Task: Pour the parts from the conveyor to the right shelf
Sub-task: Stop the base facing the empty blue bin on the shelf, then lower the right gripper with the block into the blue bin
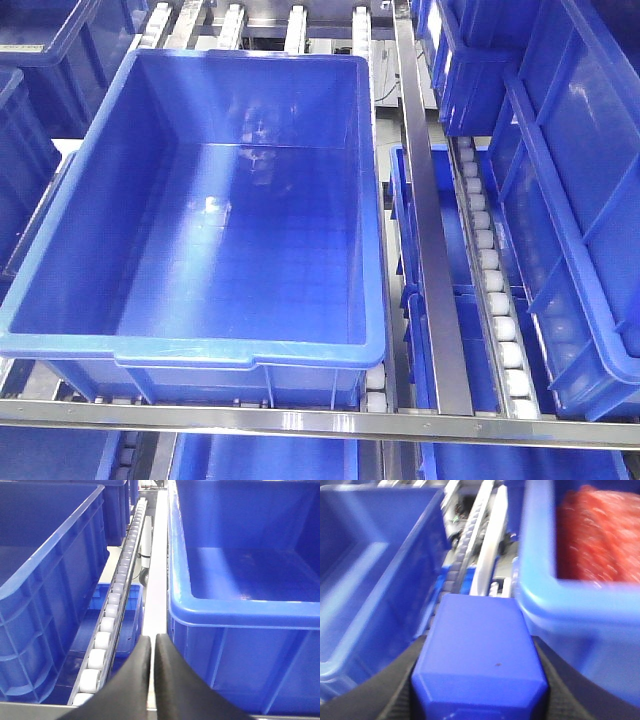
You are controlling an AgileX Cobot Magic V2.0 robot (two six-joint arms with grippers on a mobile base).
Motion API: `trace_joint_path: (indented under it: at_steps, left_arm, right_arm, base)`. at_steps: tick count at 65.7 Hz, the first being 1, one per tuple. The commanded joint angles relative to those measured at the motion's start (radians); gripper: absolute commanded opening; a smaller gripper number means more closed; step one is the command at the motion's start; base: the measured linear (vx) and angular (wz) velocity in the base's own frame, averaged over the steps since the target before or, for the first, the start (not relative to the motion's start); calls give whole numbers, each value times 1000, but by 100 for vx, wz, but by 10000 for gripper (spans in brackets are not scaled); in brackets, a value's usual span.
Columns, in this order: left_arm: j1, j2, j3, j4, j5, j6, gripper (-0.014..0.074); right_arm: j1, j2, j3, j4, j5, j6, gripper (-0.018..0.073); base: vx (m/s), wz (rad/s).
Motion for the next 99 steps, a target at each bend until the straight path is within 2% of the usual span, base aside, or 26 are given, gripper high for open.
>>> trace_joint_path:
  at_steps: [1, 11, 32, 47, 59, 65, 76, 83, 91, 99]
  left_arm:
    - [-5, -11, -19, -8, -79, -8, -6]
    - [-5, -11, -19, -8, -79, -8, -6]
    - [-5, -11, -19, -8, -79, -8, -6]
    - [-5, -11, -19, -8, -79, -8, -6]
    - [-5, -11, -19, -8, -79, -8, -6]
    - [-5, -11, -19, -8, -79, -8, -6]
    - [-5, -11, -19, -8, -79, -8, -6]
    - [-5, -11, -19, -8, -79, -8, -6]
    - [-5, -11, -19, -8, -79, -8, -6]
    - [-5, -11, -19, -8, -79, -8, -6]
  right_arm:
    - [46, 88, -94, 23, -96, -25, -4]
    - [160, 247, -189, -9, -96, -25, -4]
    - [500, 630, -384, -96, -195, 6, -4]
    - [631, 918, -553, -103, -201, 6, -4]
    - [686, 1129, -738, -109, -163, 6, -4]
    - [701, 1241, -858, -119, -87, 18, -4]
    - [708, 1420, -1090, -170, 94, 115, -4]
    - [708, 1521, -1232, -252, 206, 193, -4]
    - [708, 1622, -1365, -339, 288, 281, -4]
    - [708, 1709, -1475, -372, 348, 347, -4]
  base:
    - [0, 0]
    - [0, 0]
    - [0, 0]
    - [0, 0]
    - [0, 0]
    - [0, 0]
    - [0, 0]
    - [0, 0]
    - [0, 0]
    - [0, 0]
